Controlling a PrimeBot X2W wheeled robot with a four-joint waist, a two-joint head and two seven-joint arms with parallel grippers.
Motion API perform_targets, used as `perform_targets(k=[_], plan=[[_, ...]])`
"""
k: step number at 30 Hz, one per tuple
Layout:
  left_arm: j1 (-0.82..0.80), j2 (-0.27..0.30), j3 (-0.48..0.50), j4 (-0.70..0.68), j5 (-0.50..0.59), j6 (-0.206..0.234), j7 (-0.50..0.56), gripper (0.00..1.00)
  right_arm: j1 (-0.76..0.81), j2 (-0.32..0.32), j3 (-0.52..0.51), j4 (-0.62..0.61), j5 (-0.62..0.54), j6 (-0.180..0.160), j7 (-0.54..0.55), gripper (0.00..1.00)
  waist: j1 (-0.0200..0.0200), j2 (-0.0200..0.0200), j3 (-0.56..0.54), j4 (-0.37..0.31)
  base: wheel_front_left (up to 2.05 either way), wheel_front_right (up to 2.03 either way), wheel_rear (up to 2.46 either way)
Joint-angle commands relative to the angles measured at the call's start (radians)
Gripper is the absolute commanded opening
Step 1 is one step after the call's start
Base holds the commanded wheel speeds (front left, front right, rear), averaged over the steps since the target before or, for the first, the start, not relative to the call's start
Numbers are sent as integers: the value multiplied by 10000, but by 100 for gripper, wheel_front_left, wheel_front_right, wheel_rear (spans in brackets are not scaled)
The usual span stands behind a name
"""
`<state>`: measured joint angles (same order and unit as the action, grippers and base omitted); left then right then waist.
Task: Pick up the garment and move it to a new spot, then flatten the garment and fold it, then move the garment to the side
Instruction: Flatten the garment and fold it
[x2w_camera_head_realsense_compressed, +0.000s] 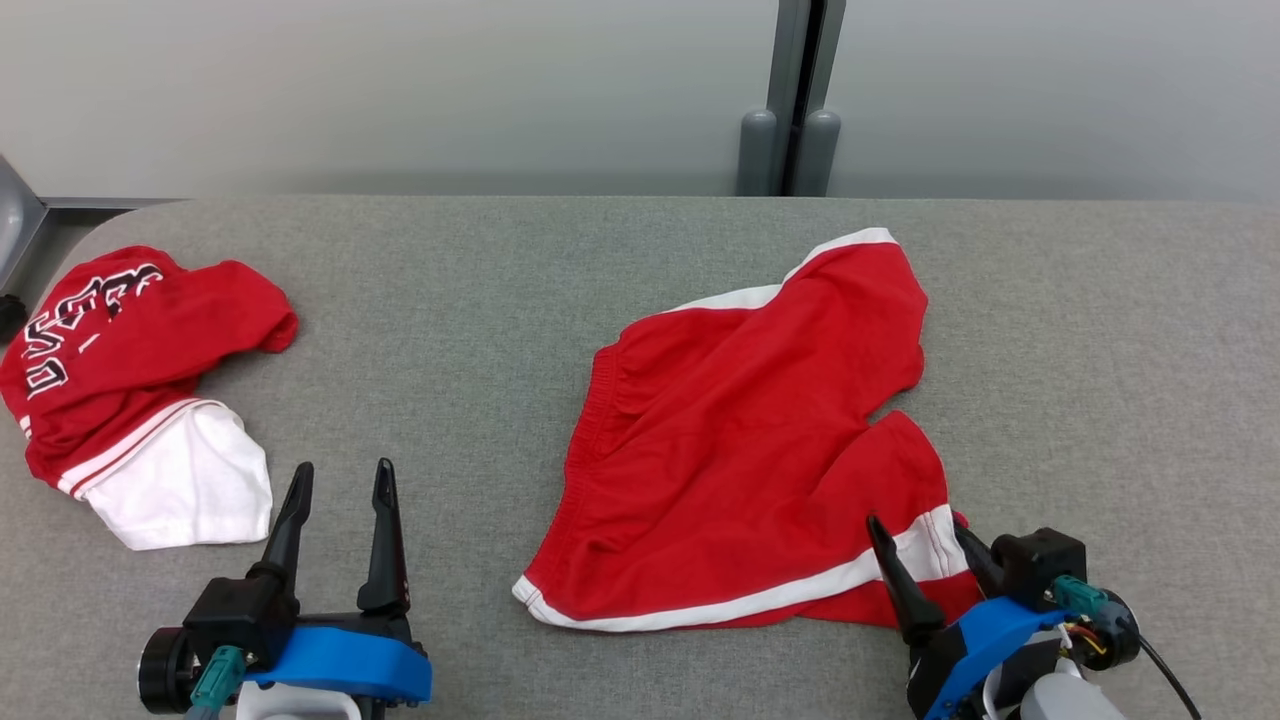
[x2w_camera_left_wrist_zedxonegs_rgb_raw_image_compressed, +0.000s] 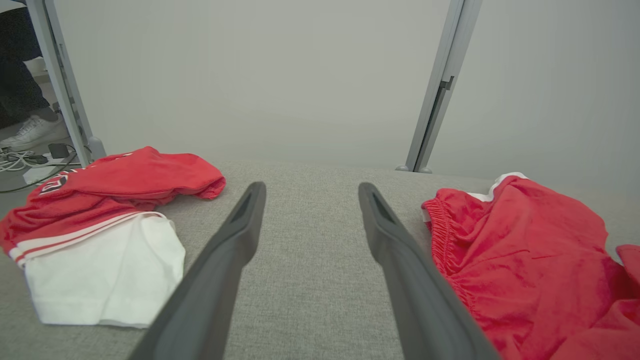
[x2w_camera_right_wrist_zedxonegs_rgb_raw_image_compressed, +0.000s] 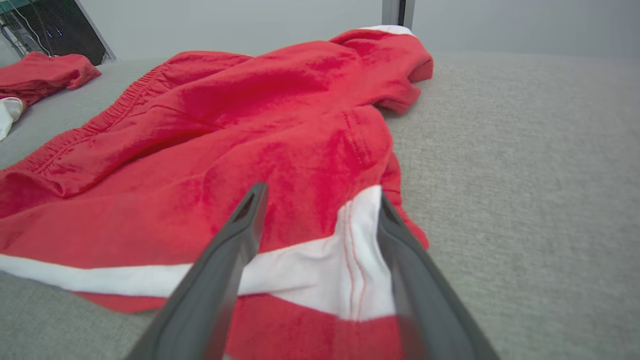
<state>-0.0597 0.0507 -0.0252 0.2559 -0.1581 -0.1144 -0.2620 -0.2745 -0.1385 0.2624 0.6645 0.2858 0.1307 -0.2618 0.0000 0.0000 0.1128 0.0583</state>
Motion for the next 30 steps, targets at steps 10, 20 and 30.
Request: perform_targets(k=[10, 20, 30], plan=[[-92, -6, -86, 1, 5, -13, -44, 100, -554, -45, 525, 1151, 401, 2, -4, 46, 0, 0, 25, 68, 0, 0, 0], [34, -6, -78, 61, -58, 41, -44, 100, -782, -259, 935, 877, 647, 3, -43, 0, 0, 0, -125, 45, 0, 0, 0], [292, -4, -124, 118, -168, 63, -44, 100, 977, -1024, 2275, -1404, 638, 3, -40, 0, 0, 0, -482, -204, 0, 0, 0]])
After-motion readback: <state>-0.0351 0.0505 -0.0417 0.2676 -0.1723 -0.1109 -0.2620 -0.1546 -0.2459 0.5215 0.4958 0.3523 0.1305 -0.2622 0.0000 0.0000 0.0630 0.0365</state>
